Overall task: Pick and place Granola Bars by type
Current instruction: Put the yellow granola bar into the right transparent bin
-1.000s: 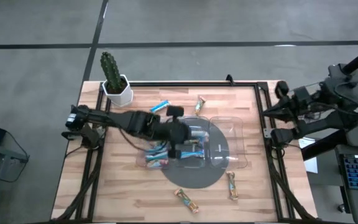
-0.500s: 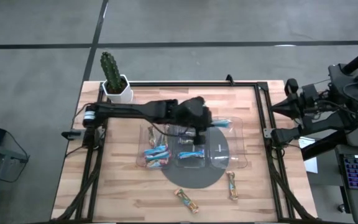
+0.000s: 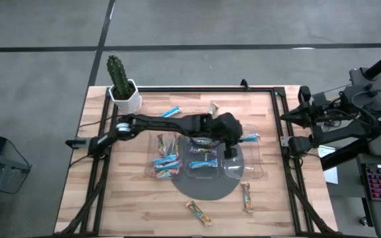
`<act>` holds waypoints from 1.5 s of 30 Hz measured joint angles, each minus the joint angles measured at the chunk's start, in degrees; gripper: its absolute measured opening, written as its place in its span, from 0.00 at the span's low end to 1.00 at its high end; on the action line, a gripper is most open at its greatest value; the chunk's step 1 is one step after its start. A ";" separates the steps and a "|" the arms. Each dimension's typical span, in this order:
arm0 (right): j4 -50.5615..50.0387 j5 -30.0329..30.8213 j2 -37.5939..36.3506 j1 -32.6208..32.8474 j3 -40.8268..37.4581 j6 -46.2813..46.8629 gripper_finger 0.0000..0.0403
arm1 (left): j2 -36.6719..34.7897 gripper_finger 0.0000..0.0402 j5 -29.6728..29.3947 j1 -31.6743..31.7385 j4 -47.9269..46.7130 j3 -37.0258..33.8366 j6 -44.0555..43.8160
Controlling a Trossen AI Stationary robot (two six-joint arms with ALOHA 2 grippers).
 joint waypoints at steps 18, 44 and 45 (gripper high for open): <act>0.42 0.43 0.23 0.00 -0.40 0.46 0.02 | 8.90 0.17 2.60 3.44 -10.66 9.00 -4.18; 0.61 1.01 0.91 0.00 -0.40 -0.19 0.02 | -13.21 0.11 9.73 -4.52 -19.32 11.54 2.58; 0.65 1.04 1.10 -0.02 -0.40 -0.20 0.02 | -14.33 0.10 9.86 -5.55 -20.54 11.54 2.63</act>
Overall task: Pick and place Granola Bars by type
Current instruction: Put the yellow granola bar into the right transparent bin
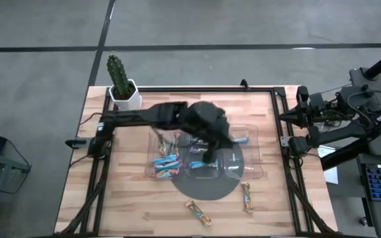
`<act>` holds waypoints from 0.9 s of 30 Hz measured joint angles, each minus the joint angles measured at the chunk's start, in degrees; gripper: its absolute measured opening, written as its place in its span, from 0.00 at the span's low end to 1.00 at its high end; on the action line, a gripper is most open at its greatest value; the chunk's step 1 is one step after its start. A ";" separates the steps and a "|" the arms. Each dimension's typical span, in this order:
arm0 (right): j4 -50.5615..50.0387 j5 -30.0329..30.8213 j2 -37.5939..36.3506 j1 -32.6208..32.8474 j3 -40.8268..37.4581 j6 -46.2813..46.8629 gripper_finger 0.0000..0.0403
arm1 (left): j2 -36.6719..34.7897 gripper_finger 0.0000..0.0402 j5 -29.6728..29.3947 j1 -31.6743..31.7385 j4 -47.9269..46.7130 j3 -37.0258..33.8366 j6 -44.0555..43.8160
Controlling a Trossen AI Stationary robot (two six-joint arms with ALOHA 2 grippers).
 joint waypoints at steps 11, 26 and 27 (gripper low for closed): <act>4.02 -0.13 1.59 0.01 -0.07 -1.11 0.02 | -7.87 0.00 -3.52 -8.37 -5.09 -0.17 -1.15; 7.79 -0.07 9.66 0.00 -0.11 -1.03 0.02 | -24.49 0.00 -11.69 -10.17 5.30 -19.08 0.23; 8.49 -0.10 10.04 0.01 -0.11 -1.01 0.02 | -26.69 0.00 -12.08 -10.07 7.20 -22.64 -0.23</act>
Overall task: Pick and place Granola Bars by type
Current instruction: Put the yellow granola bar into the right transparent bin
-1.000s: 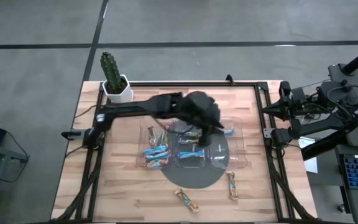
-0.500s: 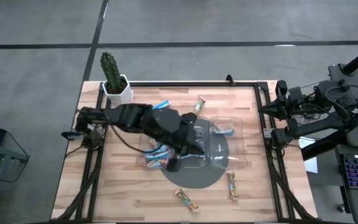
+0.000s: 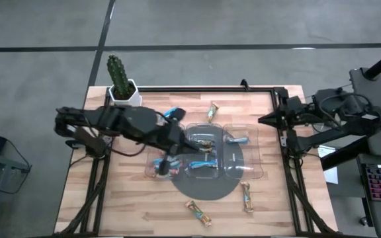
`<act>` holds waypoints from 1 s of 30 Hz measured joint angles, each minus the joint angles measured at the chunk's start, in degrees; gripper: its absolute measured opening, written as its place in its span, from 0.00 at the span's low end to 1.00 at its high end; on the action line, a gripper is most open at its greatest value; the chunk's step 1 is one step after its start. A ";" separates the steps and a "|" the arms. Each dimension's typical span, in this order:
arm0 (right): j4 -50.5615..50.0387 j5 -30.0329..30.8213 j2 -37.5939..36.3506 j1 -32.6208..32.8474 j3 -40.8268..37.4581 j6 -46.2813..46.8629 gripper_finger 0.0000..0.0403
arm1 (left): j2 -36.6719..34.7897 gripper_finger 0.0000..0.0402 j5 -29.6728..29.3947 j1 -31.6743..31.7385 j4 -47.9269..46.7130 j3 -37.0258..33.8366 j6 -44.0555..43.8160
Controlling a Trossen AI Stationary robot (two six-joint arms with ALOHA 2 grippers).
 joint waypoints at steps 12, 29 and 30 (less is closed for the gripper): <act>3.91 -4.82 4.07 0.03 0.00 4.14 0.02 | -23.68 0.00 -3.79 0.29 26.56 -38.92 -7.90; 15.51 -15.46 15.41 3.93 0.61 4.06 0.02 | -38.93 0.00 -10.35 0.29 32.65 -52.50 -8.64; 15.70 -15.43 16.15 4.55 1.08 4.05 0.03 | -39.03 0.00 -10.37 0.29 32.46 -52.50 -8.66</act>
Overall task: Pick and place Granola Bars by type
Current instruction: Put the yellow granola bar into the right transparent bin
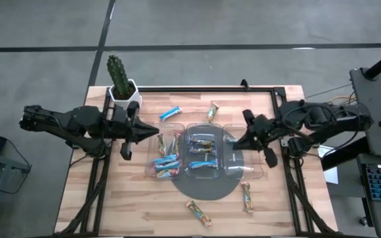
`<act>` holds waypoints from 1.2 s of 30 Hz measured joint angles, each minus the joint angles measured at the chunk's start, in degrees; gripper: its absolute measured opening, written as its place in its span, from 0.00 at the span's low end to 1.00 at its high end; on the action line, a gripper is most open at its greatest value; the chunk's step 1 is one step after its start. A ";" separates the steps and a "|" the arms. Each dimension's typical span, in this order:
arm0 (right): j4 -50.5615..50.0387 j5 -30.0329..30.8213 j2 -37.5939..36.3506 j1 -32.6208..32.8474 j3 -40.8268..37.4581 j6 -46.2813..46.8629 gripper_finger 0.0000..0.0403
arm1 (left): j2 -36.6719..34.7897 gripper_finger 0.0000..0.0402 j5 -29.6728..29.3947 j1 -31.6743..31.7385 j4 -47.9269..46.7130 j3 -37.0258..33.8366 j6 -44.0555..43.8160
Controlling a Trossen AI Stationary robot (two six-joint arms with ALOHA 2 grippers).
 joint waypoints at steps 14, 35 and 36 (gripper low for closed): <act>-15.29 -2.82 14.66 12.51 15.86 10.41 0.34 | -0.18 0.00 -0.13 0.00 -3.59 0.00 -0.38; -38.87 -2.23 30.31 26.96 25.17 32.33 0.34 | -0.16 0.00 -0.13 0.00 -3.61 0.00 -3.03; -39.11 -1.69 30.54 27.08 25.17 33.04 0.33 | -0.16 0.00 -0.13 0.00 -3.61 0.00 -3.29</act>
